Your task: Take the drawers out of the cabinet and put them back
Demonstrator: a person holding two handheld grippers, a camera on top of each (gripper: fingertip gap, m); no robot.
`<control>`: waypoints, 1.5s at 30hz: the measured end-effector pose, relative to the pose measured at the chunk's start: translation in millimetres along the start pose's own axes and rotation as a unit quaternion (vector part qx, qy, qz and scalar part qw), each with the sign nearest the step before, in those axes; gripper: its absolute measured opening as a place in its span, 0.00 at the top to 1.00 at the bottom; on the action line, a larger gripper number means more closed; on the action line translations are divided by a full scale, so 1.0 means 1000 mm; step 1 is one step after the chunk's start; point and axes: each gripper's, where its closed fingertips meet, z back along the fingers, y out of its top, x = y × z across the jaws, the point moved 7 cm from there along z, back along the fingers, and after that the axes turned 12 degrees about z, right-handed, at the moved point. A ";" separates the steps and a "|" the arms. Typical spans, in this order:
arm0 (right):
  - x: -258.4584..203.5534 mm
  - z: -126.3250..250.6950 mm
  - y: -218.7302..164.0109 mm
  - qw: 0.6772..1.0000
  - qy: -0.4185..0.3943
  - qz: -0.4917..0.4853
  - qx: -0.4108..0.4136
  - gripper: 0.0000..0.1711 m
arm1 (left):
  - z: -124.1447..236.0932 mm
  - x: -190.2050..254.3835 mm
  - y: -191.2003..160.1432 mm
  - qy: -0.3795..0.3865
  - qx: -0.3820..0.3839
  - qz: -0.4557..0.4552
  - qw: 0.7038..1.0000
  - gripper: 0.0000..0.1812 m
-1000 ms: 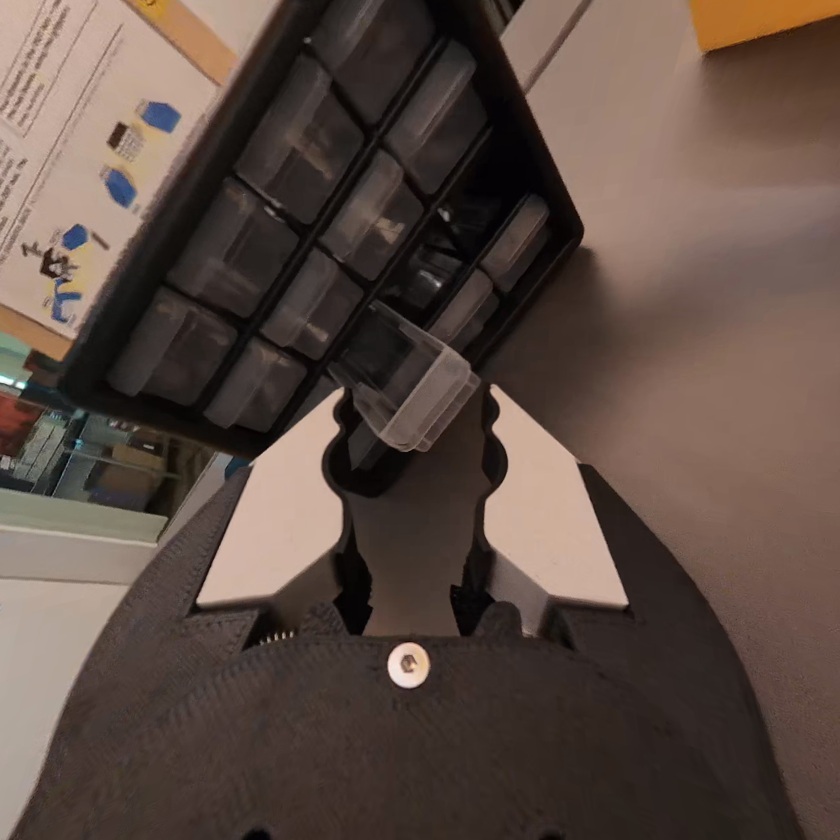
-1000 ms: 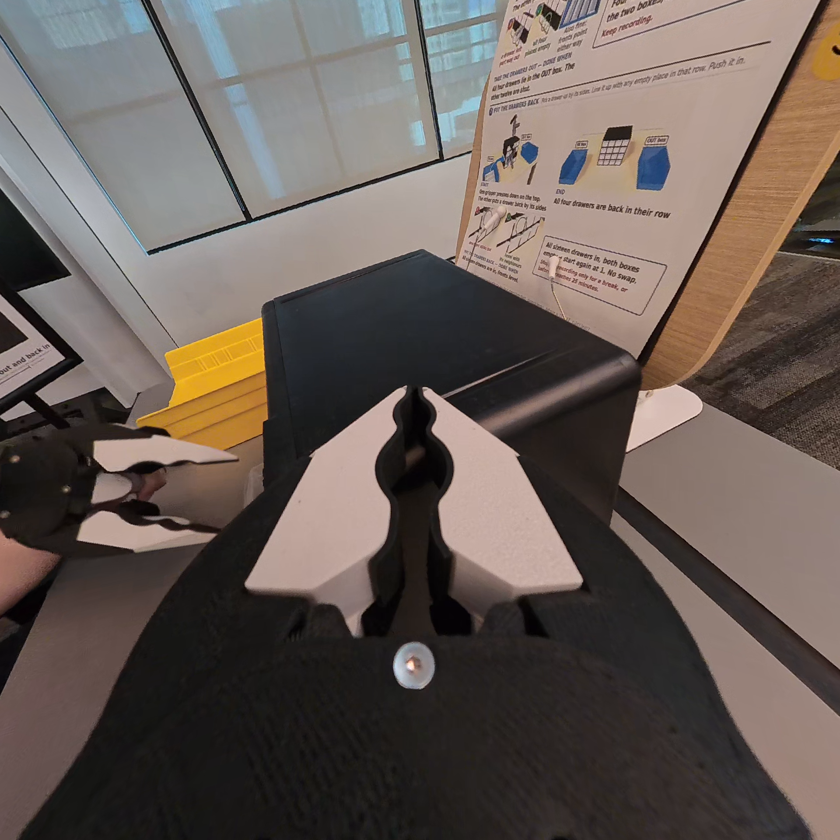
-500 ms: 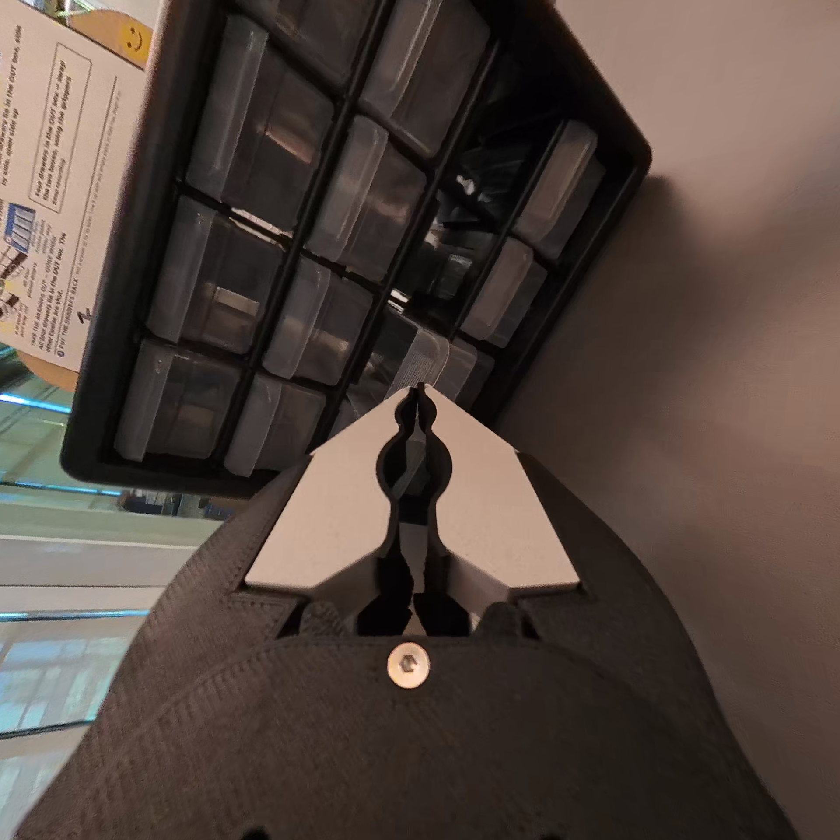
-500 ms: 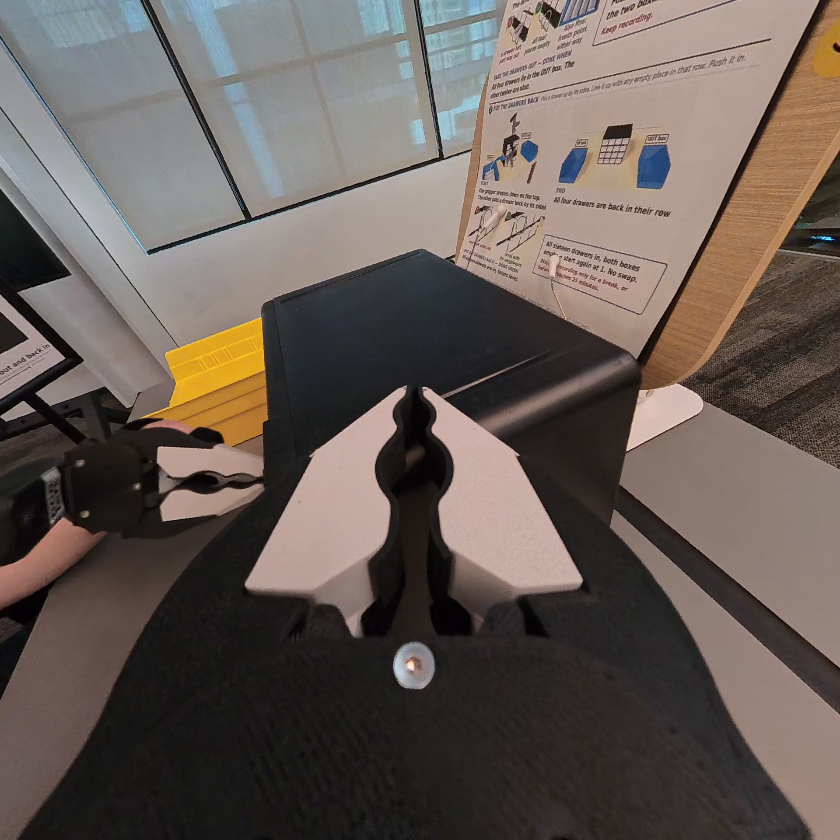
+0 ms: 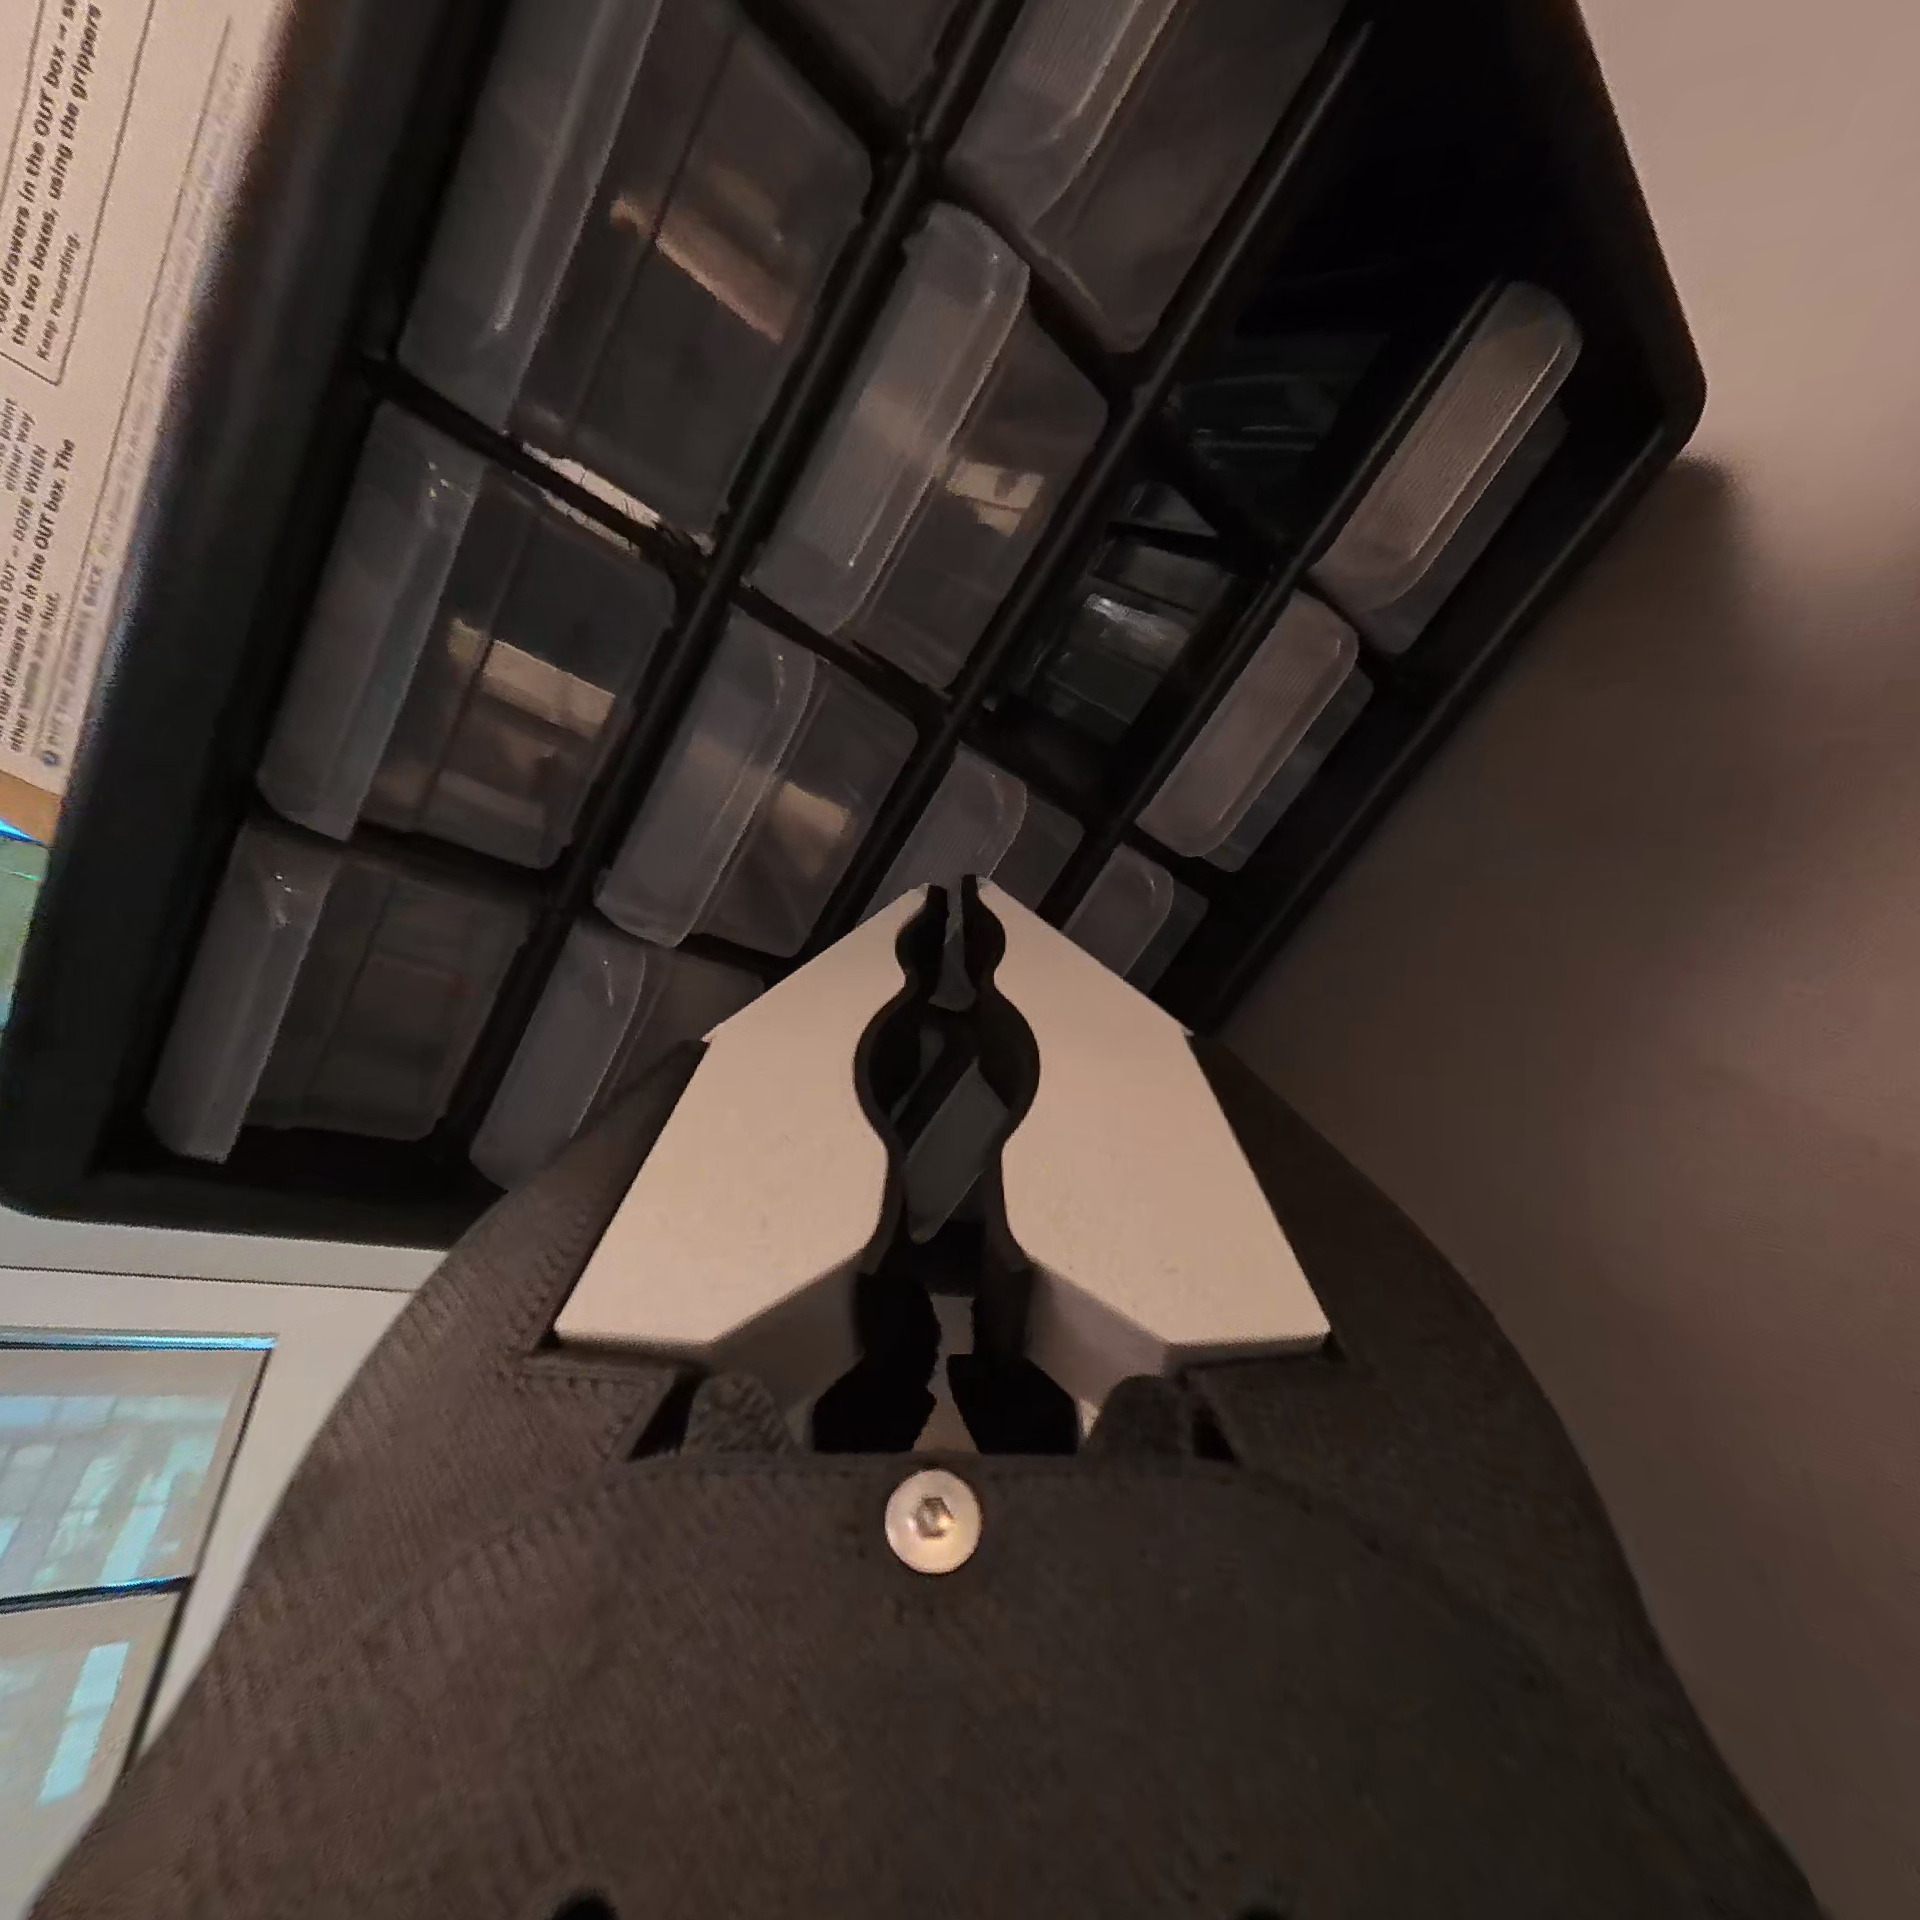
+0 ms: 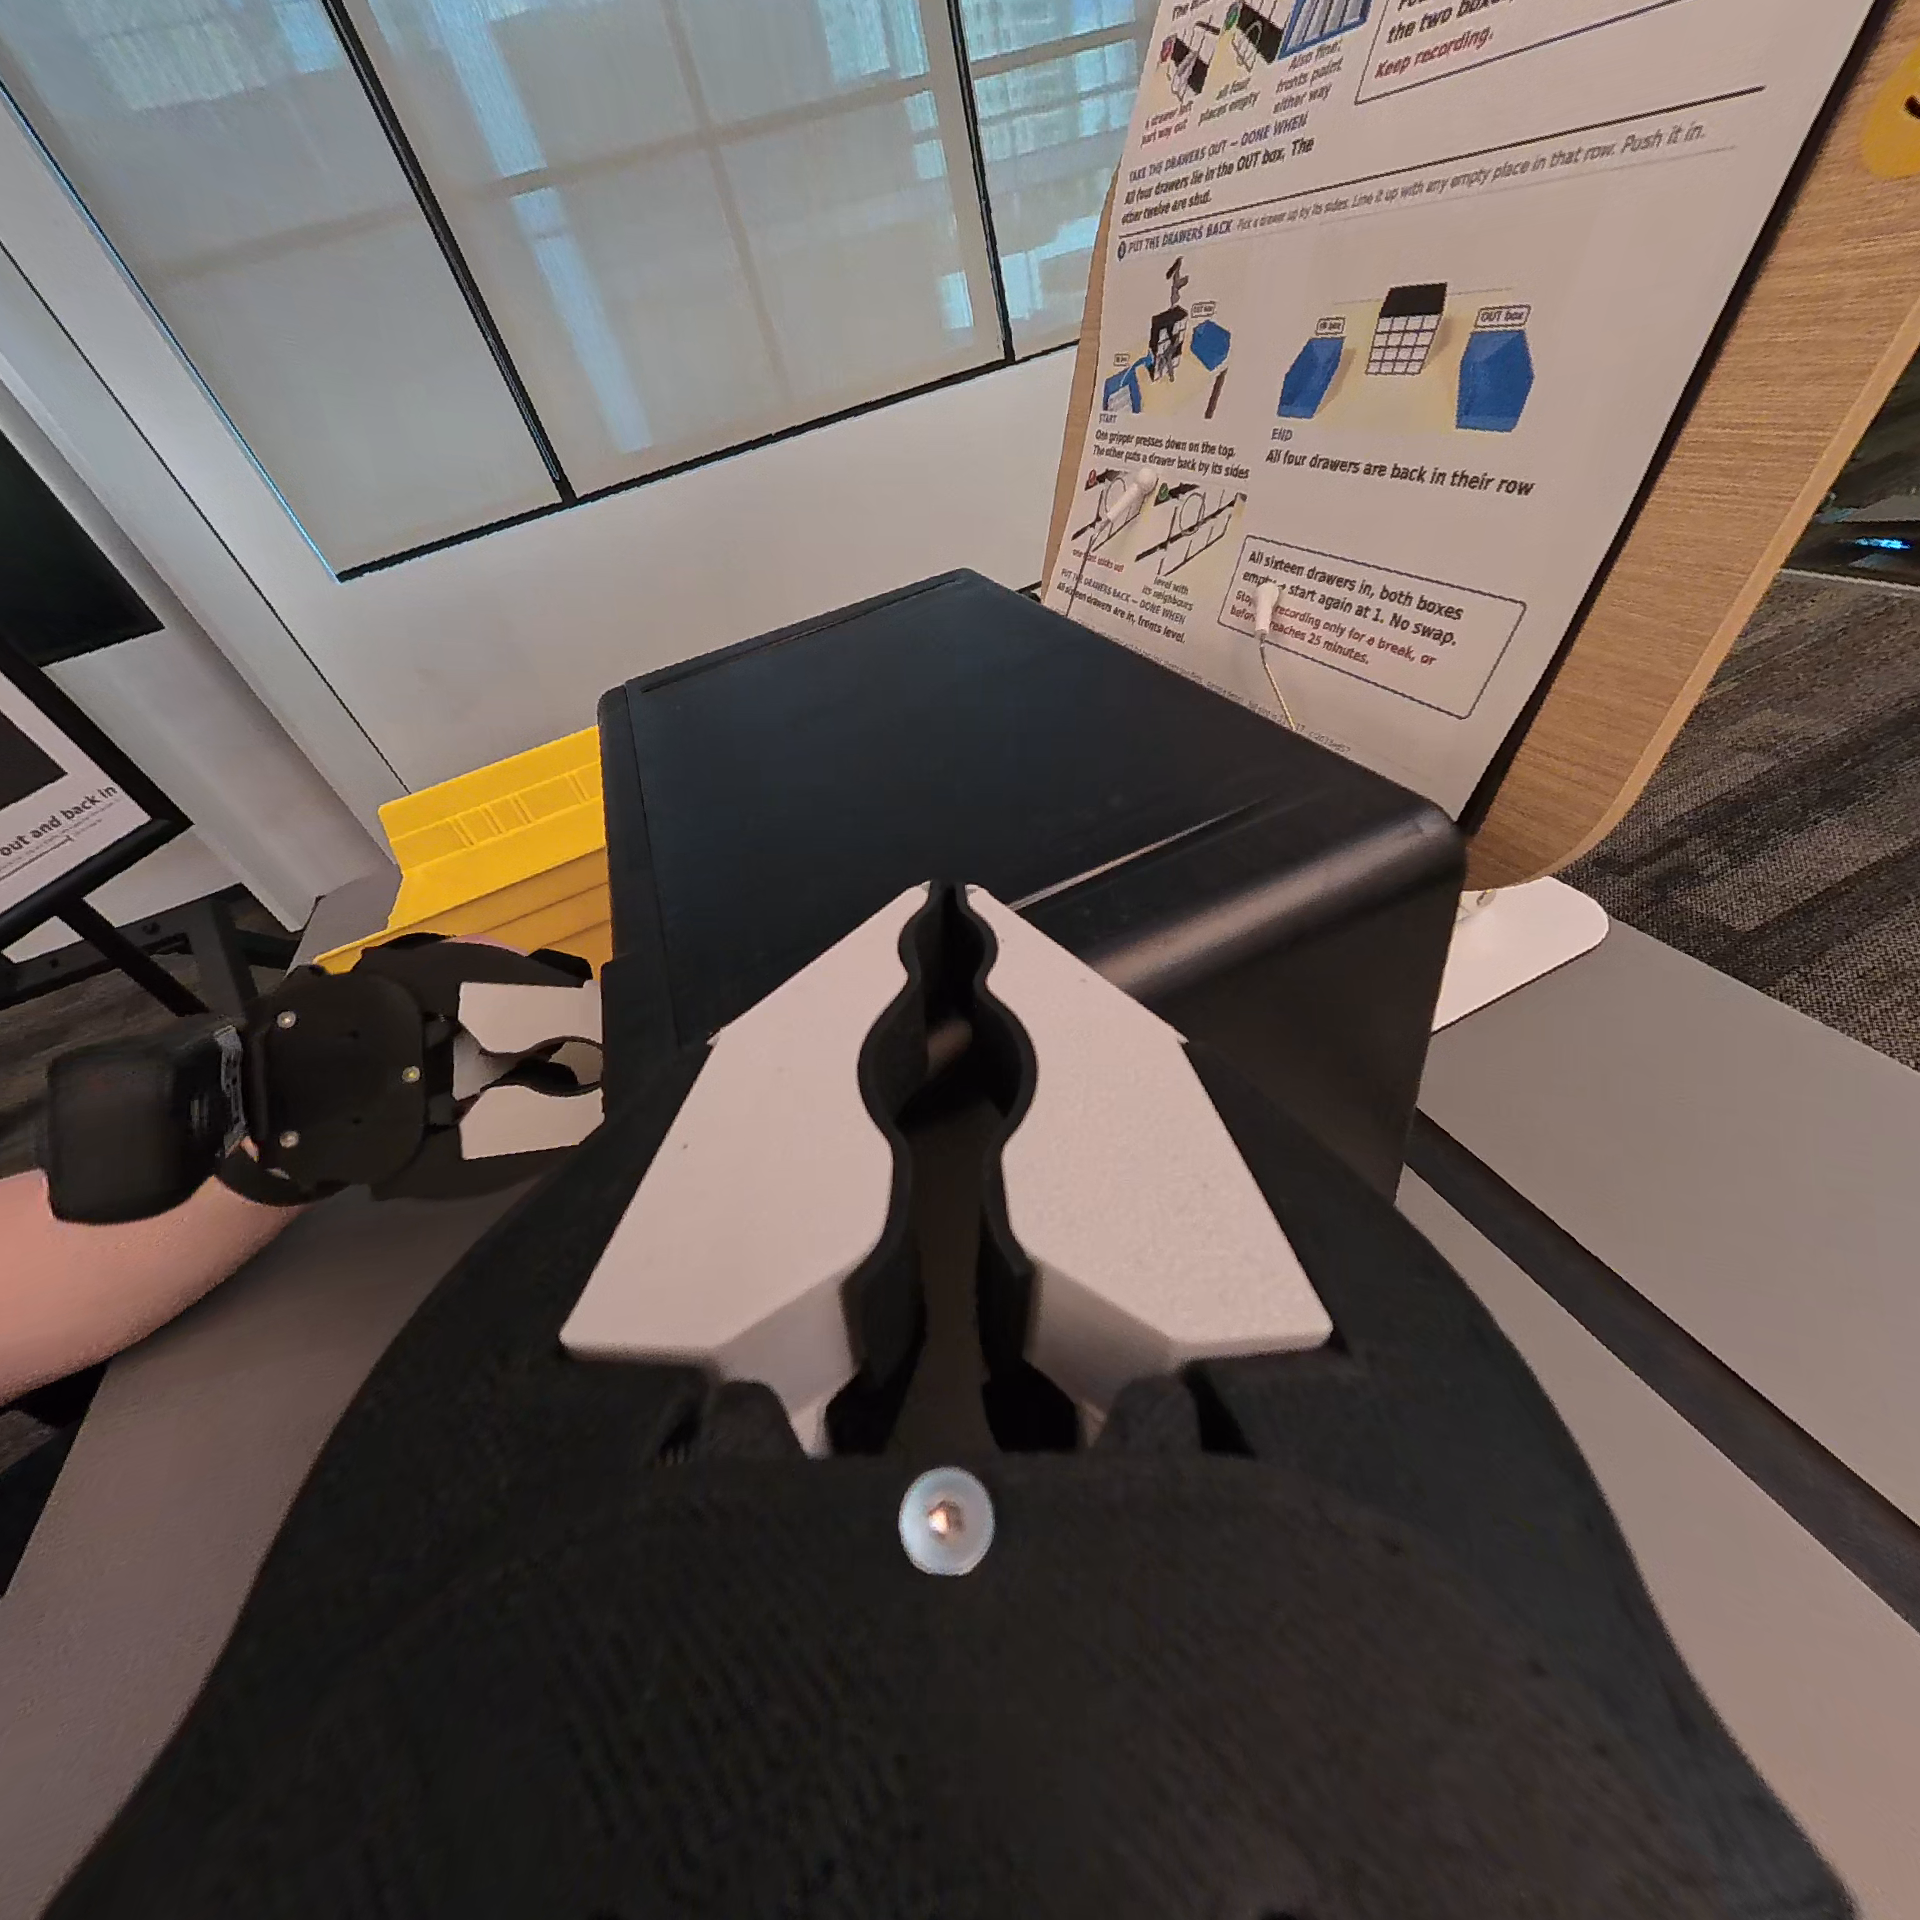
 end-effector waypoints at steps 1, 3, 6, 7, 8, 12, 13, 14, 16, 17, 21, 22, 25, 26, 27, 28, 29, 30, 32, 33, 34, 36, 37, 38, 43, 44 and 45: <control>0.000 0.000 0.000 1.000 0.000 0.000 0.000 1.00 | 0.001 0.001 0.000 -0.004 -0.001 0.011 1.000 0.98; 0.000 0.000 0.000 1.000 0.001 0.000 0.001 1.00 | 0.008 0.002 -0.002 -0.006 0.000 0.040 0.999 0.87; 0.000 0.000 0.000 1.000 0.002 -0.001 0.002 1.00 | 0.042 -0.005 0.003 -0.018 0.029 0.105 0.994 0.85; 0.000 0.000 0.000 1.000 0.002 -0.001 0.002 1.00 | 0.060 -0.015 0.007 -0.014 0.049 0.121 0.991 0.84; 0.000 0.000 0.000 1.000 0.002 -0.001 0.002 1.00 | 0.080 -0.031 0.010 -0.001 0.067 0.130 0.989 0.84; 0.000 0.000 0.000 1.000 0.002 -0.001 0.002 1.00 | 0.139 -0.116 -0.018 0.012 0.040 0.131 0.990 0.82; 0.000 0.000 0.000 1.000 0.002 -0.001 0.002 1.00 | 0.145 -0.136 -0.034 -0.014 0.012 0.136 0.990 0.81; 0.000 0.000 0.000 1.000 0.002 -0.001 0.002 1.00 | 0.148 -0.156 -0.052 -0.029 -0.009 0.145 0.989 0.80; 0.000 0.000 0.000 1.000 0.003 -0.001 0.002 1.00 | 0.145 -0.189 -0.094 -0.050 -0.042 0.163 0.985 0.78; 0.000 0.000 0.000 1.000 0.003 -0.001 0.002 1.00 | 0.141 -0.201 -0.116 -0.058 -0.063 0.172 0.981 0.76; 0.000 0.000 0.000 1.000 0.003 -0.003 0.003 1.00 | 0.117 -0.204 -0.189 -0.127 -0.164 0.207 0.956 0.75; 0.000 0.000 0.000 1.000 0.003 -0.004 0.004 1.00 | 0.111 -0.200 -0.202 -0.134 -0.187 0.201 0.952 0.74; 0.001 0.000 -0.001 1.000 0.005 -0.007 0.006 1.00 | 0.096 -0.189 -0.232 -0.153 -0.253 0.182 0.938 0.72; 0.001 0.000 -0.001 1.000 0.005 -0.007 0.006 1.00 | 0.093 -0.187 -0.239 -0.156 -0.271 0.179 0.933 0.72; 0.001 0.000 -0.001 1.000 0.004 -0.006 0.006 1.00 | 0.090 -0.185 -0.246 -0.158 -0.285 0.179 0.928 0.72; 0.000 0.000 -0.001 1.000 0.004 -0.006 0.005 1.00 | 0.087 -0.185 -0.252 -0.159 -0.297 0.180 0.924 0.73; 0.000 0.000 0.000 1.000 0.004 -0.006 0.005 1.00 | 0.086 -0.184 -0.256 -0.159 -0.306 0.181 0.921 0.75; 0.000 0.000 0.000 1.000 0.004 -0.006 0.005 1.00 | 0.085 -0.183 -0.259 -0.161 -0.313 0.182 0.918 0.76; 0.001 0.000 -0.001 1.000 0.004 -0.007 0.006 1.00 | 0.086 -0.181 -0.262 -0.160 -0.327 0.174 0.915 0.80; 0.001 0.000 -0.001 1.000 0.005 -0.007 0.007 1.00 | 0.087 -0.179 -0.262 -0.164 -0.331 0.169 0.914 0.89; 0.001 0.000 -0.001 1.000 0.005 -0.008 0.007 1.00 | 0.089 -0.177 -0.261 -0.167 -0.331 0.167 0.914 0.91; 0.001 0.000 -0.001 1.000 0.005 -0.008 0.007 1.00 | 0.095 -0.171 -0.261 -0.162 -0.336 0.153 0.915 0.93; 0.001 0.000 -0.001 1.000 0.005 -0.007 0.006 1.00 | 0.099 -0.169 -0.260 -0.154 -0.340 0.141 0.917 0.94; 0.001 0.000 -0.001 1.000 0.004 -0.007 0.006 1.00 | 0.102 -0.165 -0.259 -0.143 -0.342 0.128 0.920 0.95; 0.001 0.000 -0.001 1.000 0.005 -0.007 0.007 1.00 | 0.125 -0.143 -0.250 -0.105 -0.351 0.074 0.928 1.00; 0.001 0.000 -0.001 1.000 0.005 -0.008 0.007 1.00 | 0.130 -0.141 -0.247 -0.094 -0.353 0.067 0.929 1.00; 0.001 0.000 -0.001 1.000 0.005 -0.008 0.008 1.00 | 0.135 -0.140 -0.243 -0.083 -0.354 0.064 0.929 1.00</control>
